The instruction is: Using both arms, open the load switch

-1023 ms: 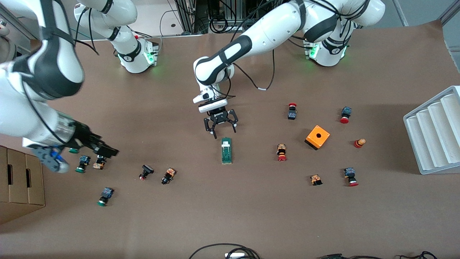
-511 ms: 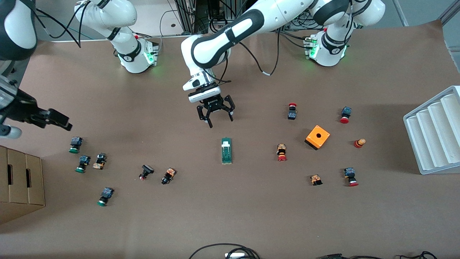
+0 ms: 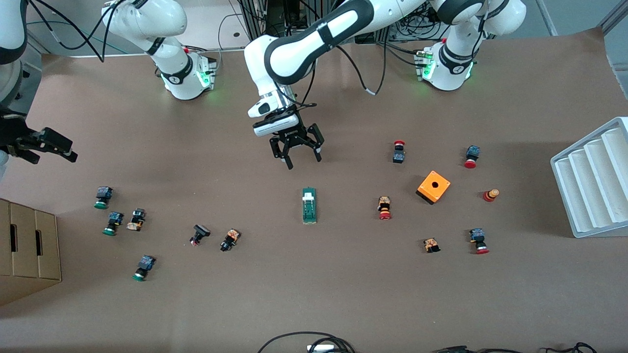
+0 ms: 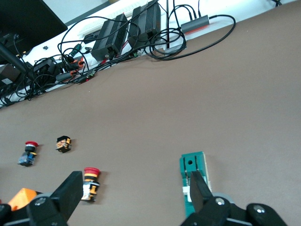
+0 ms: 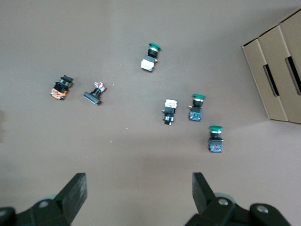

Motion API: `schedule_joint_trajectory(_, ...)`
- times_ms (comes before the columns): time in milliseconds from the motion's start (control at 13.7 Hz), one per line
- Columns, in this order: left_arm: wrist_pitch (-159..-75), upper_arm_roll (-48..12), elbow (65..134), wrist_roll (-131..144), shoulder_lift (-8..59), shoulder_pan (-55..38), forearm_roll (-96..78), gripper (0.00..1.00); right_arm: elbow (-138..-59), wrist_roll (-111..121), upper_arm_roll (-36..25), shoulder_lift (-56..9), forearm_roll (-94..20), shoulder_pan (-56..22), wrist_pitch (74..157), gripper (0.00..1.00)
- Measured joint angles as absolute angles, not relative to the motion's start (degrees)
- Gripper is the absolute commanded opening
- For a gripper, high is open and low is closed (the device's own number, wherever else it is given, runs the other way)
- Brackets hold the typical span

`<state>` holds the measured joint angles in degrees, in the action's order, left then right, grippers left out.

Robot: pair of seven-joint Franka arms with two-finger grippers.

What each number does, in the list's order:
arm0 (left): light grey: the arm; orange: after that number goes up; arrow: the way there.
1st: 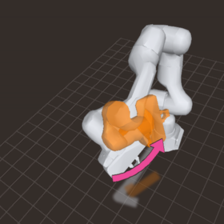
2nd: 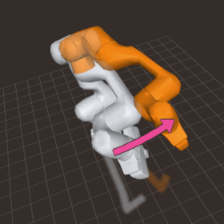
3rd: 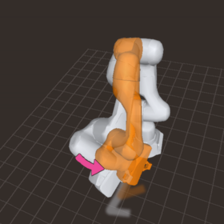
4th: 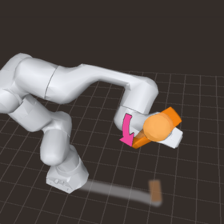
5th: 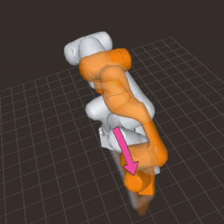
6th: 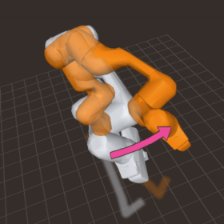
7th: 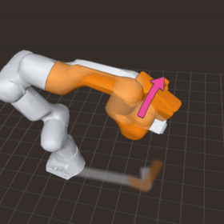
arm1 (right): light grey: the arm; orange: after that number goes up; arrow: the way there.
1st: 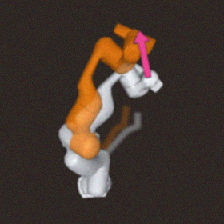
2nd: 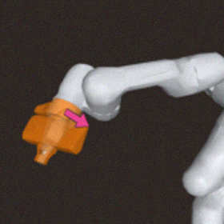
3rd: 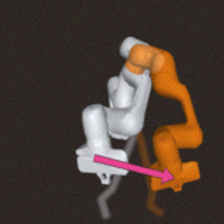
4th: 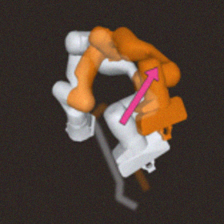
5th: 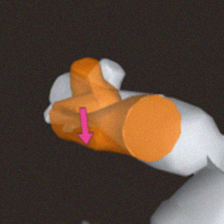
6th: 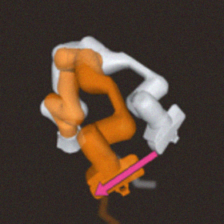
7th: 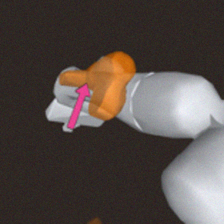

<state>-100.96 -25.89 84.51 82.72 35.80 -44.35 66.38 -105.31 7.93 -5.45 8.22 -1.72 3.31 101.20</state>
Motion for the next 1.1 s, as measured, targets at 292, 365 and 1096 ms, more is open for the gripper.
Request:
schedule_joint_trajectory(292, -100.94, -25.77, 84.29, 70.63, 30.10, -41.79, 60.88, 1.00, -105.31, 8.08, -5.76, 8.26, 1.75, 0.99, 101.88, 1.00)
schedule_joint_trajectory(365, -100.94, -25.74, 84.27, 68.31, 28.83, -41.08, 59.59, 1.00, -105.31, 8.08, -5.78, 8.27, 1.76, 0.85, 102.02, 1.00)
schedule_joint_trajectory(1096, -100.88, -25.21, 83.92, 43.35, 13.64, -27.35, 40.04, 1.00, -105.33, 8.08, -6.00, 8.27, 1.76, 0.75, 102.12, 1.00)
